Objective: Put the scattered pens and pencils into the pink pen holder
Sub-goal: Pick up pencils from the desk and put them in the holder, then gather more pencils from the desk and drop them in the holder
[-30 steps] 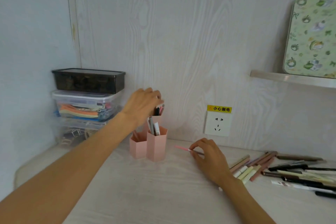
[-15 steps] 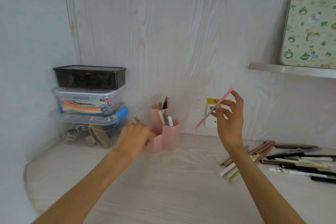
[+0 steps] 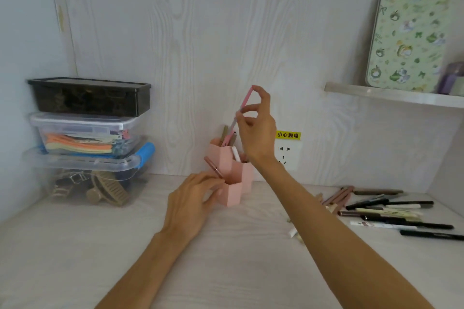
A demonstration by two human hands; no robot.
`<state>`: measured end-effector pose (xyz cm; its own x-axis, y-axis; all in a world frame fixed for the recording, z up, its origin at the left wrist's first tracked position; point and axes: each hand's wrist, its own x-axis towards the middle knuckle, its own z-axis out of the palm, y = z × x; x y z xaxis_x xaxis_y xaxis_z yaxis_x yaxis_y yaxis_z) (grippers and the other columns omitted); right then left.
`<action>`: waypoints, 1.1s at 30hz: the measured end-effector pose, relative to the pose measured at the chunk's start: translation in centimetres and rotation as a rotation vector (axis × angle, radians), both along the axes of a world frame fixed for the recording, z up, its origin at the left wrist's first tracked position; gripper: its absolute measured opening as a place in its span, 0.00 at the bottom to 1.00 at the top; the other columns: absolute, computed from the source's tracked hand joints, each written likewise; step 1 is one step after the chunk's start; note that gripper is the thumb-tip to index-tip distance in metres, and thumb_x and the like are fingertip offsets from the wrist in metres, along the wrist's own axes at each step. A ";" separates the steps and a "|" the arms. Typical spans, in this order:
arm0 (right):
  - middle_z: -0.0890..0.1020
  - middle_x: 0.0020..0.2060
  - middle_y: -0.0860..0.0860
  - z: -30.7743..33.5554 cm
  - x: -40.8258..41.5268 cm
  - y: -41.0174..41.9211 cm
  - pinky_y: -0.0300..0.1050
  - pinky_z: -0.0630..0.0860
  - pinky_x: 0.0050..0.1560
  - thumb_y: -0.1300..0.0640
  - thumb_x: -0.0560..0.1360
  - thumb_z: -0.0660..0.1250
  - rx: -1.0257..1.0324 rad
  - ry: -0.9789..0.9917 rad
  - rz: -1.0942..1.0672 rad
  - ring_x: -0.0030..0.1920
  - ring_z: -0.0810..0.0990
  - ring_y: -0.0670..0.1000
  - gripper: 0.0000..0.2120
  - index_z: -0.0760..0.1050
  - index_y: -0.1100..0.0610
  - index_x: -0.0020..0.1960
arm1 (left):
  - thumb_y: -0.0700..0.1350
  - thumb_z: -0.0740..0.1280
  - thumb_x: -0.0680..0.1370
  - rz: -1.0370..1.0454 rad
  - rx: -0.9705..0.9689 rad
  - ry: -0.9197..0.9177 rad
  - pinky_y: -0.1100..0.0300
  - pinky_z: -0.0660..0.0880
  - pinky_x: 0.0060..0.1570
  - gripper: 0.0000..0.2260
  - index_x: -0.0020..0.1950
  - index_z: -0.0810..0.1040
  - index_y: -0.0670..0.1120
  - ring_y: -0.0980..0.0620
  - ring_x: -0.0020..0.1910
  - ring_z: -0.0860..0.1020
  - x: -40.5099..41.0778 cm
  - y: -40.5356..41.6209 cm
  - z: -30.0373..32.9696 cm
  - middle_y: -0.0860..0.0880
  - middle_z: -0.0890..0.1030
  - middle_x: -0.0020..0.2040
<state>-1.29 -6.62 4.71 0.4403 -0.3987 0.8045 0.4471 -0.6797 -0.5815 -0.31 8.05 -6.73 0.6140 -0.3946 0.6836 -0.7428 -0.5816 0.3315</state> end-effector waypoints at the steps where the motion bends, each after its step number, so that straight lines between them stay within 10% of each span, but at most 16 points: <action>1: 0.81 0.44 0.48 -0.8 0.5 0.0 0.39 0.77 0.38 0.62 0.74 0.65 -0.096 0.091 -0.053 0.40 0.83 0.45 0.23 0.64 0.47 0.65 | 0.51 0.66 0.76 -0.009 -0.001 0.000 0.66 0.69 0.42 0.09 0.56 0.79 0.59 0.58 0.54 0.75 0.0 0.0 -0.2 0.62 0.78 0.55; 6: 0.79 0.57 0.51 -3.8 1.0 -1.6 0.51 0.71 0.58 0.51 0.75 0.64 -0.583 0.288 -0.323 0.62 0.72 0.54 0.15 0.76 0.51 0.61 | 0.51 0.66 0.76 -0.041 0.040 -0.005 0.64 0.72 0.40 0.11 0.58 0.78 0.60 0.59 0.53 0.74 -0.2 -0.3 -0.2 0.61 0.77 0.56; 11: 0.77 0.54 0.48 -3.3 -3.8 -6.5 0.39 0.69 0.52 0.58 0.77 0.62 -0.403 0.332 -0.128 0.53 0.72 0.47 0.19 0.70 0.48 0.66 | 0.50 0.67 0.76 -0.064 0.105 -0.009 0.62 0.75 0.43 0.16 0.64 0.75 0.57 0.57 0.58 0.73 -0.2 -0.5 -0.5 0.59 0.75 0.60; 14: 0.78 0.55 0.53 -3.2 -8.4 -11.6 0.40 0.71 0.50 0.69 0.73 0.61 -0.361 0.839 -0.005 0.52 0.74 0.49 0.21 0.74 0.50 0.60 | 0.50 0.70 0.73 -0.018 0.095 -0.021 0.60 0.75 0.46 0.20 0.65 0.74 0.54 0.54 0.58 0.74 -0.8 -0.8 0.0 0.56 0.76 0.61; 18: 0.59 0.73 0.49 -5.4 -13.3 -14.8 0.49 0.64 0.69 0.68 0.73 0.62 -0.446 1.512 0.033 0.73 0.59 0.52 0.35 0.57 0.43 0.73 | 0.52 0.71 0.72 -0.087 0.023 -0.084 0.59 0.76 0.40 0.13 0.55 0.79 0.54 0.54 0.51 0.77 -2.7 -2.1 0.6 0.57 0.79 0.53; 23: 0.48 0.77 0.52 -10.2 -12.8 -12.8 0.56 0.43 0.75 0.63 0.80 0.49 -0.561 1.327 -0.093 0.77 0.45 0.53 0.27 0.48 0.48 0.76 | 0.69 0.59 0.71 -0.185 0.217 0.091 0.61 0.72 0.48 0.23 0.58 0.76 0.57 0.60 0.58 0.73 -5.0 -5.6 0.1 0.62 0.77 0.56; 33: 0.70 0.64 0.52 -11.4 -6.5 -7.7 0.51 0.59 0.68 0.55 0.80 0.50 -0.301 0.985 -0.086 0.67 0.62 0.53 0.18 0.72 0.49 0.65 | 0.57 0.60 0.77 -0.070 0.318 0.187 0.58 0.74 0.48 0.12 0.58 0.76 0.58 0.56 0.53 0.76 -3.3 -4.1 0.0 0.59 0.77 0.55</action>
